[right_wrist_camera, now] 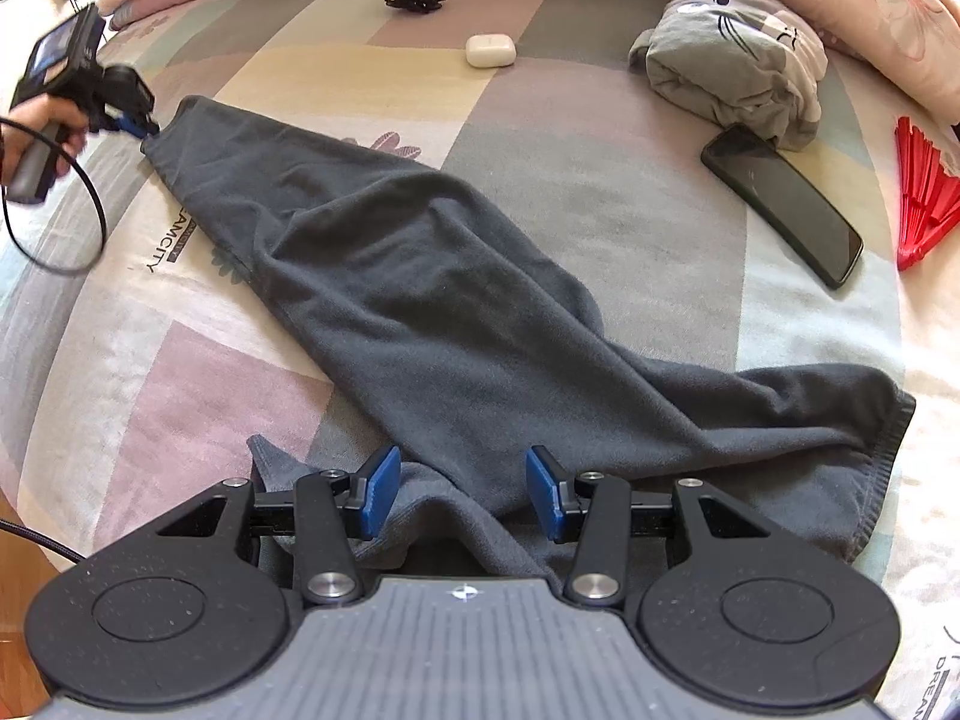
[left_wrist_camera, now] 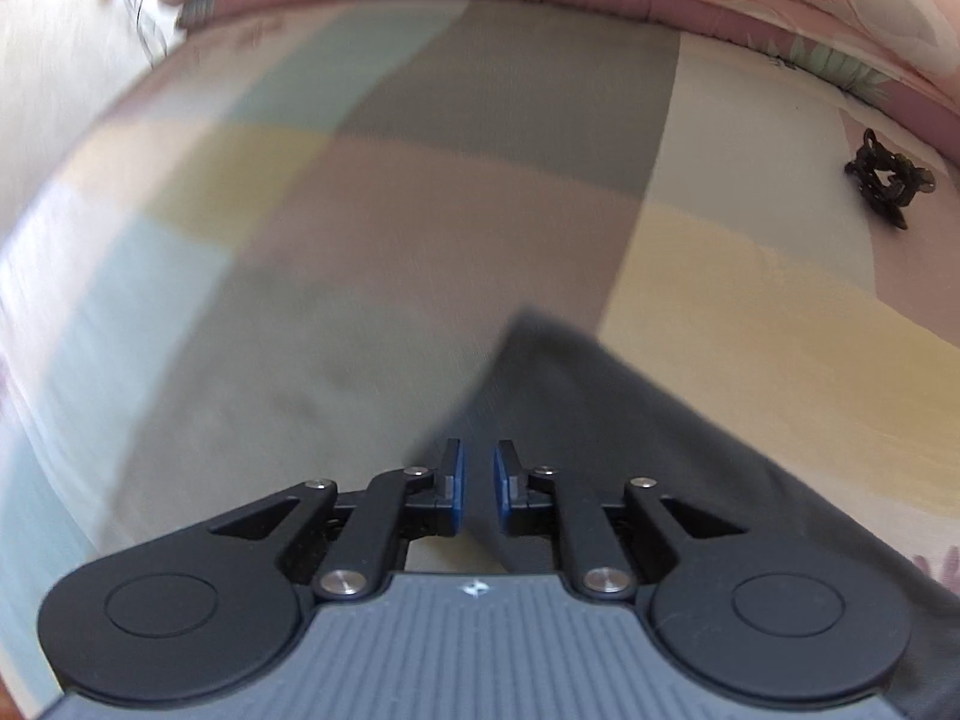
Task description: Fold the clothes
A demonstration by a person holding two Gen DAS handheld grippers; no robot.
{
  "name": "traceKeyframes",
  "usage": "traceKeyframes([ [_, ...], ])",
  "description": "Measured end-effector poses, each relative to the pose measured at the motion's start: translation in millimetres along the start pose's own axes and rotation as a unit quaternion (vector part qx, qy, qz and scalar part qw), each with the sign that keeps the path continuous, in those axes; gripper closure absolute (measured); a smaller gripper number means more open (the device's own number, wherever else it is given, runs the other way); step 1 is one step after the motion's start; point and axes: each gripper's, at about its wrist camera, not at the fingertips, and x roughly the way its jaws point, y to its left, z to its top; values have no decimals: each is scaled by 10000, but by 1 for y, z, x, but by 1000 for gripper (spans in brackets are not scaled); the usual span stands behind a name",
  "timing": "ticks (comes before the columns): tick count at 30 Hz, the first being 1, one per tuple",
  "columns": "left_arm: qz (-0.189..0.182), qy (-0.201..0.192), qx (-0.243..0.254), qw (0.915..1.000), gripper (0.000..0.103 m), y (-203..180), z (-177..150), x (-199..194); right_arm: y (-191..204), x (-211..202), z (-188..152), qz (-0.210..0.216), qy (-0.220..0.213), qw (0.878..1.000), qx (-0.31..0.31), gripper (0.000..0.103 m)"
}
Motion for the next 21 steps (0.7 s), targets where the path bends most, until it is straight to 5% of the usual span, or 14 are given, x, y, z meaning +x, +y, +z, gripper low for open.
traceKeyframes([
  [6,-639,-132,785,9948,85,-44,-50,-19,-11,2,3,-171,-76,9997,-141,52],
  [12,-1621,-179,1830,9695,80,-111,-98,-45,-49,6,18,-679,-321,9960,-481,53],
  [21,-1664,-151,2998,9393,76,-166,-150,-60,-129,53,42,-1154,219,9870,-1100,56],
])
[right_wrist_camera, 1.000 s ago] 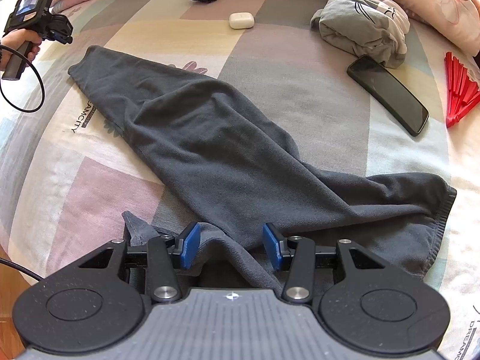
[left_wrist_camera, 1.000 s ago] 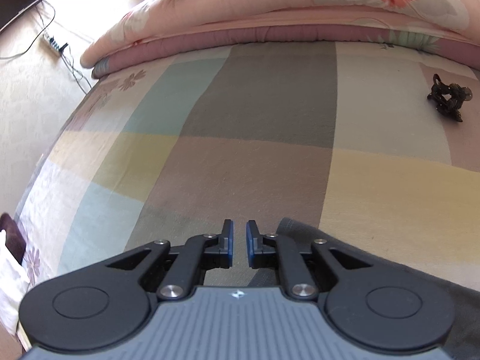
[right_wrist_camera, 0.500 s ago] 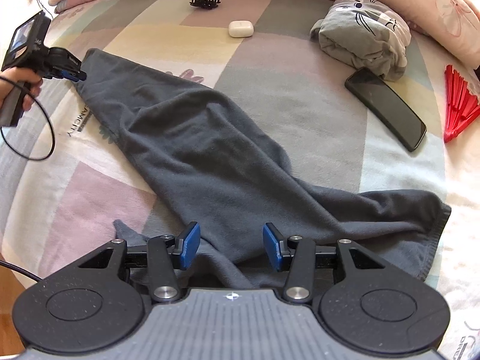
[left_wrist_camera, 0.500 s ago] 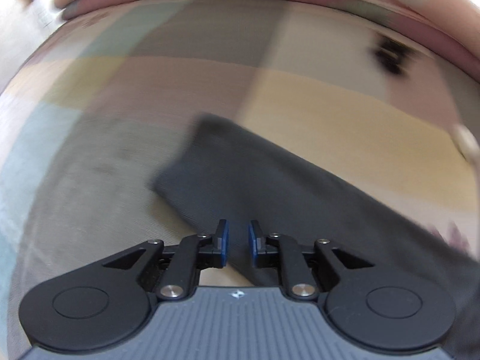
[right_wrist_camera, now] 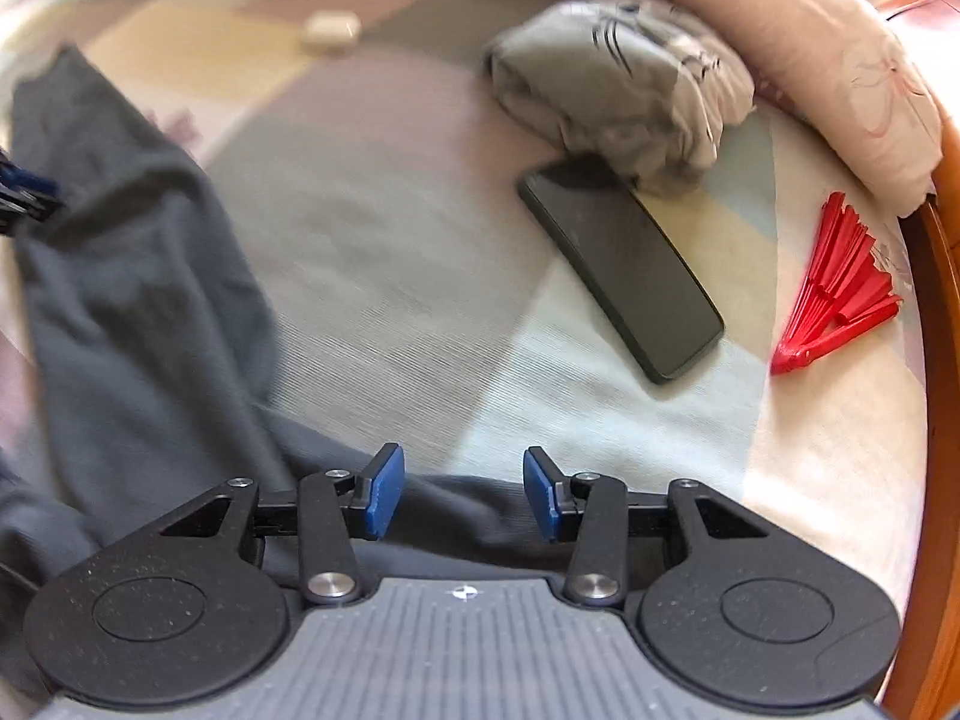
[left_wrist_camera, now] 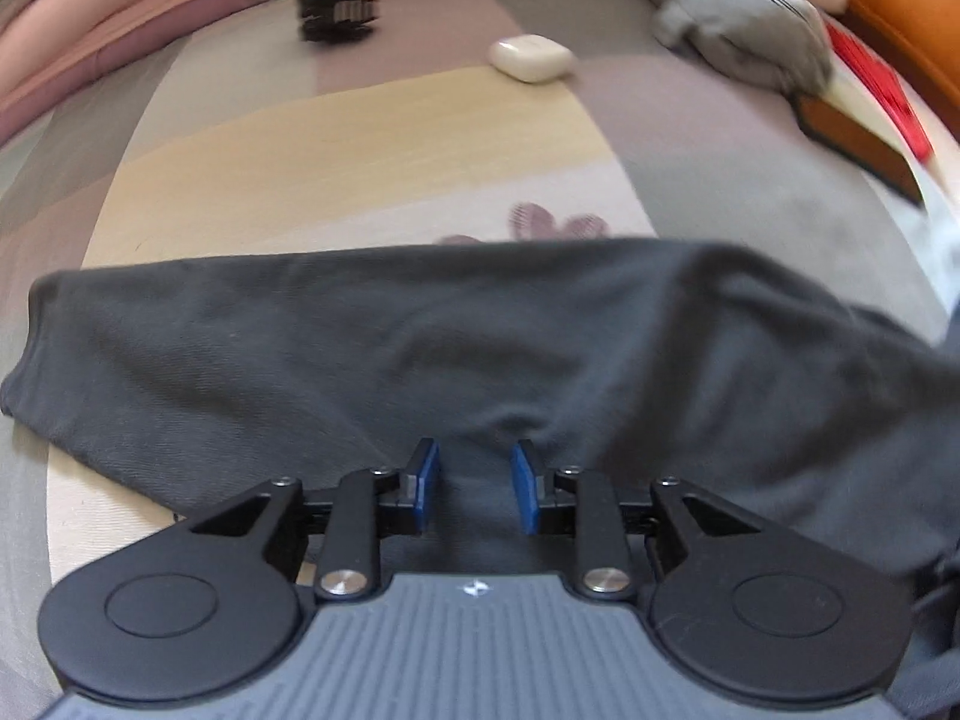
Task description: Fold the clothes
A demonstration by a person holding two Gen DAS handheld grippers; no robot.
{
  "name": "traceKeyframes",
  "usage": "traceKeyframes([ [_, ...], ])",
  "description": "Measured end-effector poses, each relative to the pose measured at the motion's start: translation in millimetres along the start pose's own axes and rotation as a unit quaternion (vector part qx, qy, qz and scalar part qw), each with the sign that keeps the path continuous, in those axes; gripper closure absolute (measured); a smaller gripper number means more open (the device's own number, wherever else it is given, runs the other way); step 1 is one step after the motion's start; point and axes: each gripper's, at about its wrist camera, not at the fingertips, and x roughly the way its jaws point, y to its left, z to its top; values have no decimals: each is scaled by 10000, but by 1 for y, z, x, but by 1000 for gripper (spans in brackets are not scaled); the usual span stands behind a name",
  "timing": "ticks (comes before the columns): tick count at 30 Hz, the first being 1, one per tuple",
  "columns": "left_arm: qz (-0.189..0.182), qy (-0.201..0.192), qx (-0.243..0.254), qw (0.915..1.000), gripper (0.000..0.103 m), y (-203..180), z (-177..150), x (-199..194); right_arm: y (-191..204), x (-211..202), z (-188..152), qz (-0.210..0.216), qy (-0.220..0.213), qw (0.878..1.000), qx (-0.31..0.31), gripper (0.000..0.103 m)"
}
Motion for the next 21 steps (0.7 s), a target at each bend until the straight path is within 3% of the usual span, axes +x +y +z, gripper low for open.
traceKeyframes([
  [3,-105,183,325,9992,76,-15,-1,-8,-9,14,-1,252,185,9990,-327,60],
  [7,-705,373,1028,9915,73,-41,8,-24,-17,18,3,625,138,9950,-766,60],
  [9,-1004,341,1283,9861,65,-56,12,-31,-19,25,7,797,145,9911,-1053,60],
  [16,-1325,266,1420,9806,64,-91,19,-33,-23,39,-1,1188,655,9742,-1805,61],
  [18,-1296,303,1398,9812,64,-90,21,-29,-23,36,-8,1260,706,9719,-1857,74],
  [19,-1273,326,1384,9816,64,-90,21,-26,-23,34,-12,1293,719,9710,-1879,87],
  [20,-1233,350,1365,9823,64,-89,22,-24,-21,32,-14,1301,722,9706,-1891,94],
  [21,-1179,376,1343,9832,64,-89,22,-22,-20,29,-15,1258,683,9715,-1887,95],
])
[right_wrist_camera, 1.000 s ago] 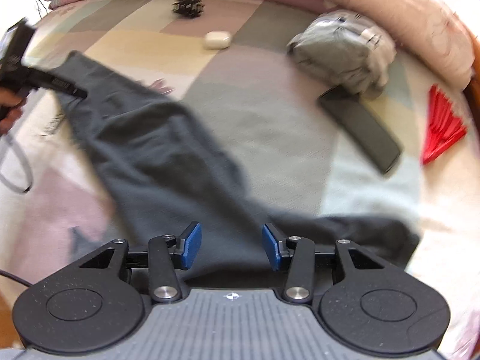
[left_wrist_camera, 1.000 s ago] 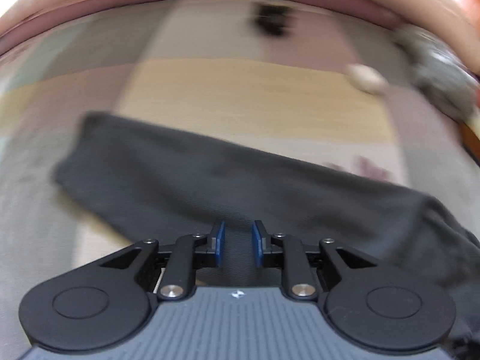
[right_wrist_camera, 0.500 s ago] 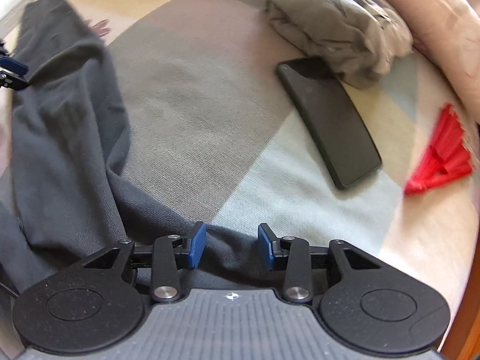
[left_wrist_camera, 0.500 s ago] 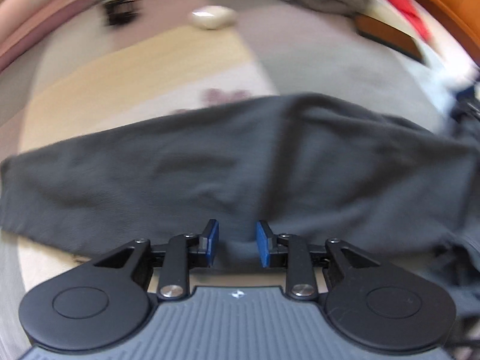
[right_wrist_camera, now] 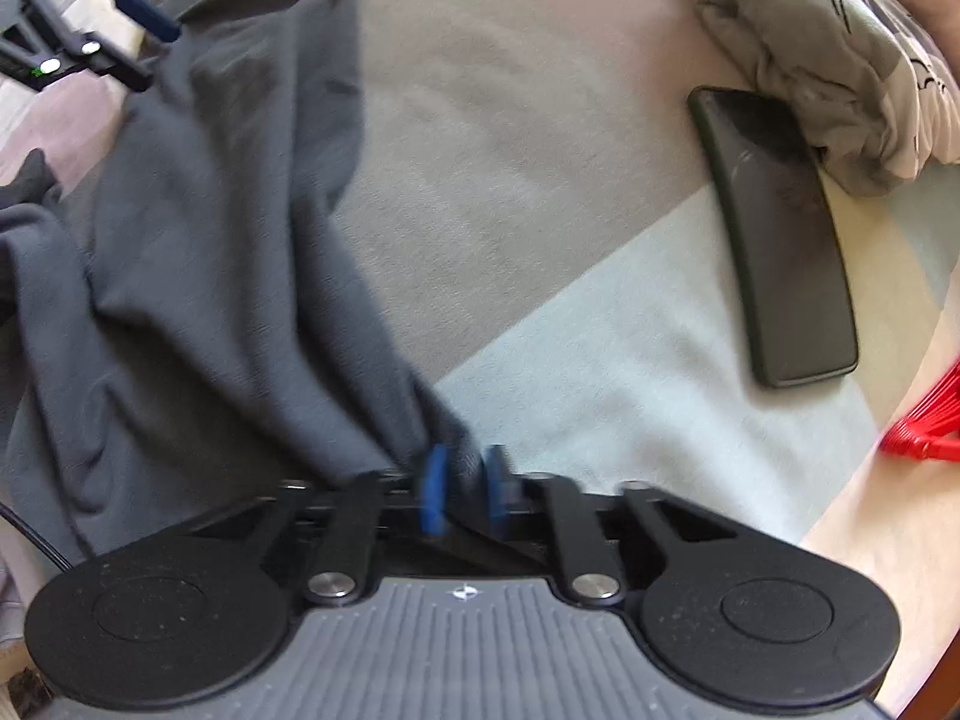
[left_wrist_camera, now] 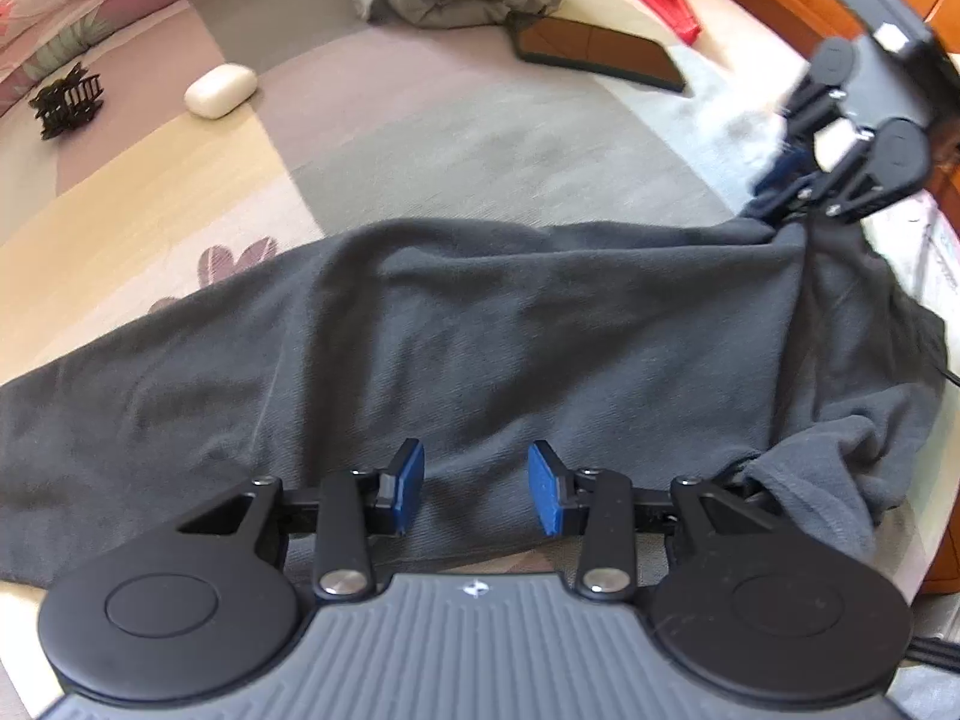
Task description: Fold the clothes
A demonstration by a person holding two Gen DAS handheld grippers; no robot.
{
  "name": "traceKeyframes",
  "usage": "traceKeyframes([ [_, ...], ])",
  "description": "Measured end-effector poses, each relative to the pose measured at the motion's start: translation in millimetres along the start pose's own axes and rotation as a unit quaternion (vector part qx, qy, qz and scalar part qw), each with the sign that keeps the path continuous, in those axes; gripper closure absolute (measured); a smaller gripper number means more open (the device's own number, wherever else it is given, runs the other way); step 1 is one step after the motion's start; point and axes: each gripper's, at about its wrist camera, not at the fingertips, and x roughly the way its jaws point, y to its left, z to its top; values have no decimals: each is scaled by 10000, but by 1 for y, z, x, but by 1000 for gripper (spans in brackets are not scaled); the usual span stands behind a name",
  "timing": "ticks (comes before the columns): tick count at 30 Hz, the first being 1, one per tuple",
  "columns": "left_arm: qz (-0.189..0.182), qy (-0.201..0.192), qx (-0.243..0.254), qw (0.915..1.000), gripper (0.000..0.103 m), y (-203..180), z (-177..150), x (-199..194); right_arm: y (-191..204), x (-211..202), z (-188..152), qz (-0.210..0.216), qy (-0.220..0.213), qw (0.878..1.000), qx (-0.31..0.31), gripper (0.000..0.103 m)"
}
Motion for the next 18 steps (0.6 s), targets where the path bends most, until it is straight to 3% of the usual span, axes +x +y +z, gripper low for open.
traceKeyframes([
  [3,17,10,-62,10000,64,1,0,-2,1,-7,1,-231,-183,9995,110,98],
  [9,58,-47,-67,9999,64,7,4,-5,-33,-29,4,-924,-684,9890,926,99],
  [14,112,-172,-218,9996,64,12,8,-8,-49,-24,1,-1363,-603,9806,1271,101],
  [16,107,-188,-320,9993,64,15,8,-9,-53,-16,1,-1246,-386,9800,1501,101],
  [18,102,-197,-415,9989,64,18,8,-9,-49,-22,3,-1133,-494,9792,1608,99],
])
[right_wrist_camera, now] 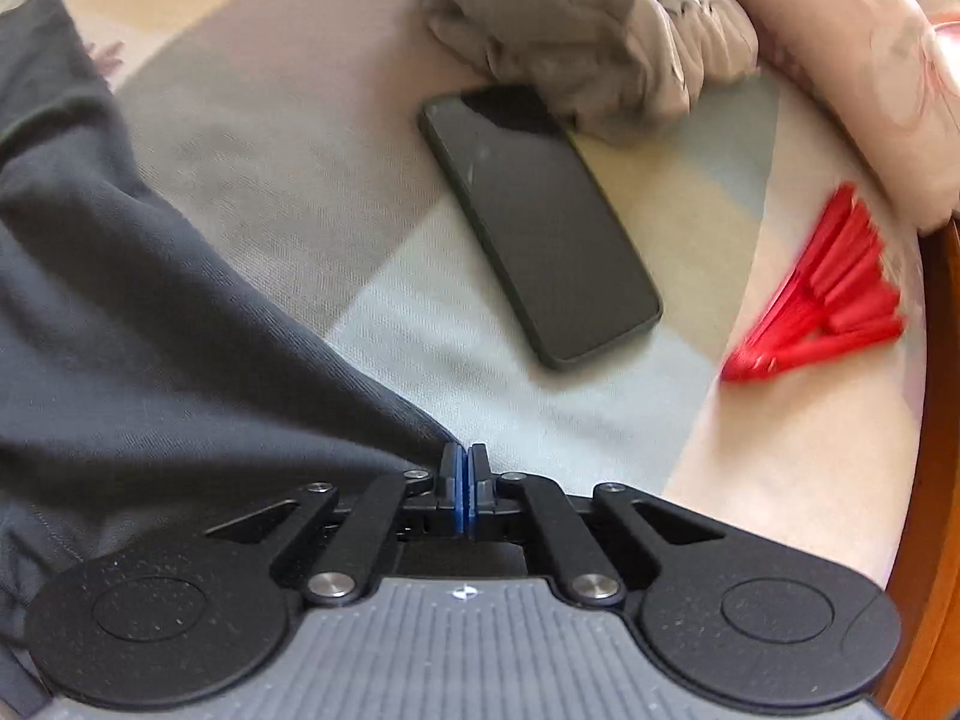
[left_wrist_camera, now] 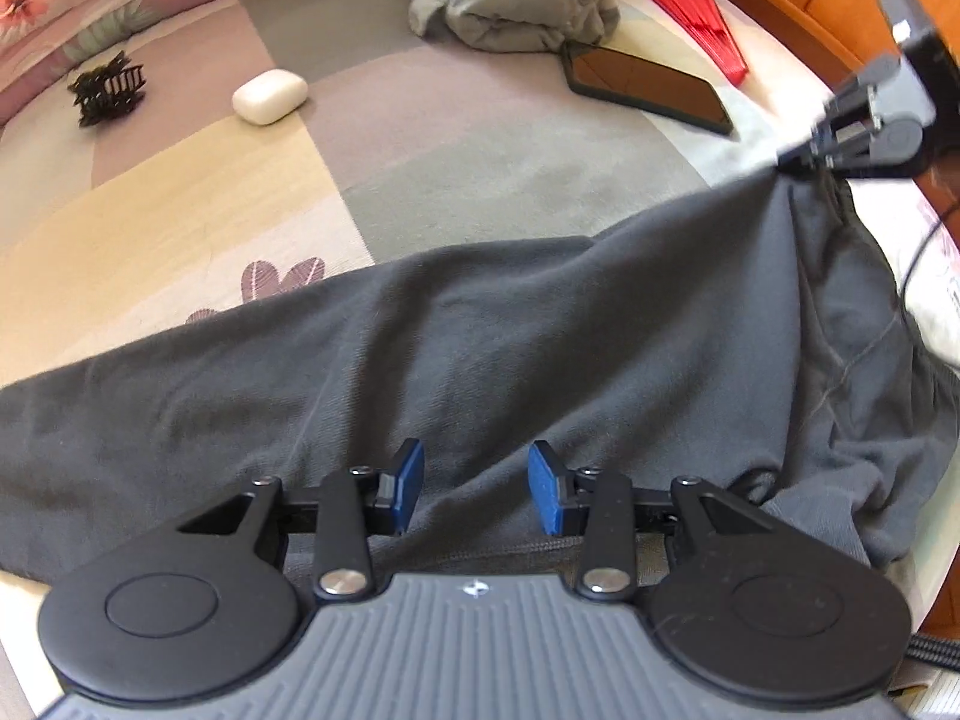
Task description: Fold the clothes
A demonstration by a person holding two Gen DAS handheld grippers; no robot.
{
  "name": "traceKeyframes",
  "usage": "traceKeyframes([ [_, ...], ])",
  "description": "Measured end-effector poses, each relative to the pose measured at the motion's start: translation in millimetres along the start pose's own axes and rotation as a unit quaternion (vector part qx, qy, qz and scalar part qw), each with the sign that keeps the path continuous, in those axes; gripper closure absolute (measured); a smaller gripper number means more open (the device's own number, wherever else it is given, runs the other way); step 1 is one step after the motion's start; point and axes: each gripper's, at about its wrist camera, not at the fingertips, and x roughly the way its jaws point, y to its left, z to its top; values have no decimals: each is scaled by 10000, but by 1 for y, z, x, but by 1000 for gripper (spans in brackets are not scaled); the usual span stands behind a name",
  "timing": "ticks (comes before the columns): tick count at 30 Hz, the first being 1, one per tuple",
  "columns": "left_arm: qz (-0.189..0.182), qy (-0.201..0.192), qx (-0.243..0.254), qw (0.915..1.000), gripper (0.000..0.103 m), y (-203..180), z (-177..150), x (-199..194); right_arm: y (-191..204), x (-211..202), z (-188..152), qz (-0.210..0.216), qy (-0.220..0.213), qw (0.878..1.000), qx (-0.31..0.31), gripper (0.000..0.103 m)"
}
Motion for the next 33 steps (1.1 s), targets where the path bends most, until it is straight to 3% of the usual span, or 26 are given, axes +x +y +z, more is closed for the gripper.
traceKeyframes([
  [4,65,-50,-47,10000,64,8,2,-2,9,-20,5,291,-344,9988,200,94],
  [9,68,-331,-19,9994,66,12,22,0,39,-26,30,1366,-712,9869,478,94],
  [12,-96,-615,66,9980,67,11,38,9,67,-12,39,1912,-687,9773,602,94],
  [15,-285,-599,87,9978,68,10,46,27,91,10,33,2164,-405,9722,796,94],
  [18,-276,-158,7,9995,68,11,37,43,102,15,15,2253,-233,9688,1005,93],
  [22,-399,40,-362,9985,68,15,-6,31,107,8,-22,2480,18,9583,1417,94],
  [26,-468,446,-500,9967,69,20,-23,20,105,-3,-22,2528,165,9583,1321,94],
  [31,-133,-205,-110,9996,69,27,12,9,72,-20,17,2081,-692,9659,1374,93],
  [33,-150,-404,-116,9990,69,28,31,14,66,-10,31,2003,-774,9656,1466,93],
])
